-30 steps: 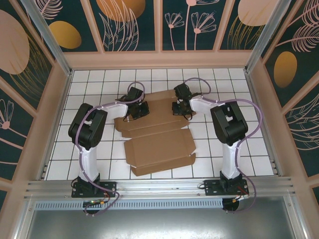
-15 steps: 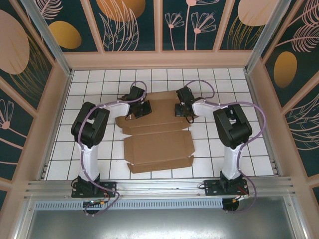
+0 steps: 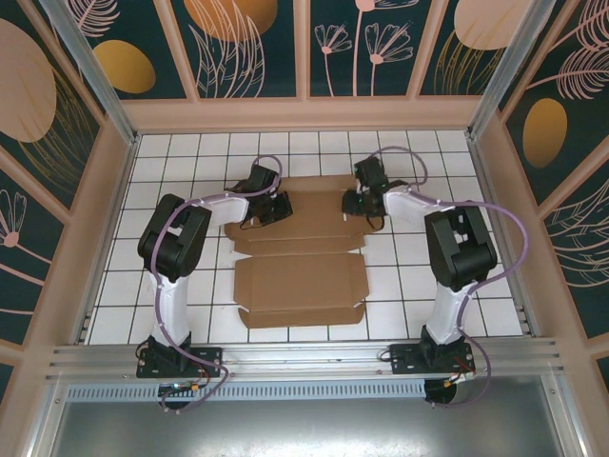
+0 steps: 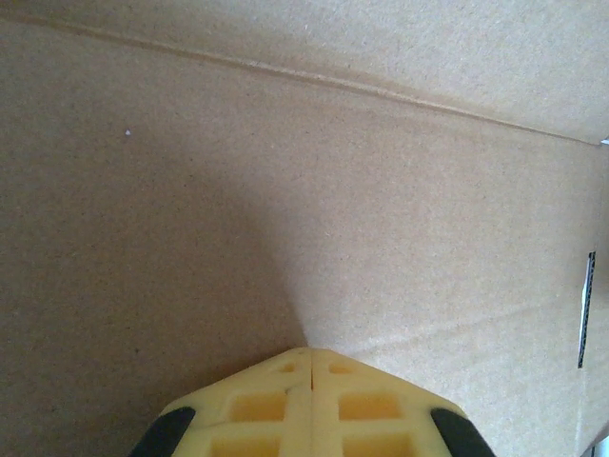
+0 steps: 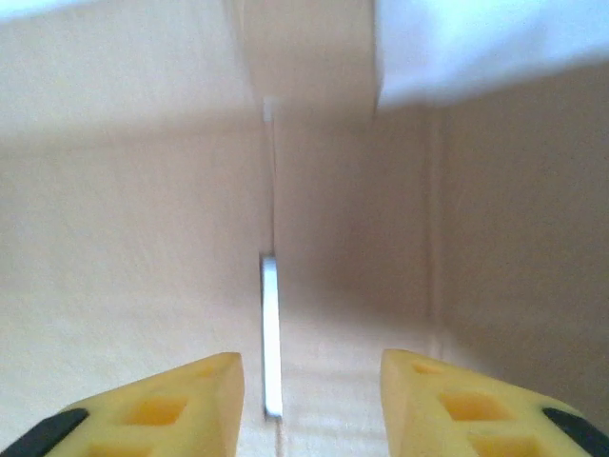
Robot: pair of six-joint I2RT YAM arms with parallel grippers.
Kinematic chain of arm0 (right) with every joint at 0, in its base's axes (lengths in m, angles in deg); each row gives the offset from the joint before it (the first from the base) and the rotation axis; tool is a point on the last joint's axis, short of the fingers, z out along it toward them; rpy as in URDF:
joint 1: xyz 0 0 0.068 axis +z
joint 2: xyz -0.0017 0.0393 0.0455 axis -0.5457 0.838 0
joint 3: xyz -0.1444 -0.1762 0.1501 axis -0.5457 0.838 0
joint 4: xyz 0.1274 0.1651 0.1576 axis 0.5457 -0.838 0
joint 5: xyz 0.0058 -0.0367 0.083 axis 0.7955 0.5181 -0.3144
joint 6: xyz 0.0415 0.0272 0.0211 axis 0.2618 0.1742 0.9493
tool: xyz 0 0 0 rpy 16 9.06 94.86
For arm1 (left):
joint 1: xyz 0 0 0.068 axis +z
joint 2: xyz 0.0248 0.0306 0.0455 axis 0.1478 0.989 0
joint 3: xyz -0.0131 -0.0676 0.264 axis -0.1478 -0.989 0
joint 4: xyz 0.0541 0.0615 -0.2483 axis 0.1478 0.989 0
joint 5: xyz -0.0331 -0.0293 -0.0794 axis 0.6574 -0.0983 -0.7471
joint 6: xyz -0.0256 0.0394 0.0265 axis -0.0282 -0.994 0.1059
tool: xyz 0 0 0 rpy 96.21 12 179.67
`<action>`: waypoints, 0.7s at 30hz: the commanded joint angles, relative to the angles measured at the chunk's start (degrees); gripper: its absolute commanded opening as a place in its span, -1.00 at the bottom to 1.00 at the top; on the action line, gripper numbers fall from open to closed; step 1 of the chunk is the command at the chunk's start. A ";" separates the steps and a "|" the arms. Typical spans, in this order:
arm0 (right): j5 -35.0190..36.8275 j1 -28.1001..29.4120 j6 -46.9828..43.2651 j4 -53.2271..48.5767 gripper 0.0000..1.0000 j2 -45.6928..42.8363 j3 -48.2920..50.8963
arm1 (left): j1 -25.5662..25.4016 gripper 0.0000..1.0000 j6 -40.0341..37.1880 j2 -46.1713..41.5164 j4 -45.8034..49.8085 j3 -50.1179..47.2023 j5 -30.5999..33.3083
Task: Fold the paper box
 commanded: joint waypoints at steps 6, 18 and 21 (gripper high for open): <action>-10.08 -6.70 -3.51 -2.04 0.15 9.67 -18.57 | 0.34 -1.00 -1.36 2.55 3.04 -0.71 2.63; -13.60 -6.34 -4.51 -3.09 0.12 18.49 -22.29 | 0.34 -1.00 -1.72 2.48 3.74 0.19 2.65; -14.09 -5.34 -5.37 -3.28 0.04 18.98 -23.27 | 0.34 -1.00 -1.81 2.57 3.82 0.36 2.63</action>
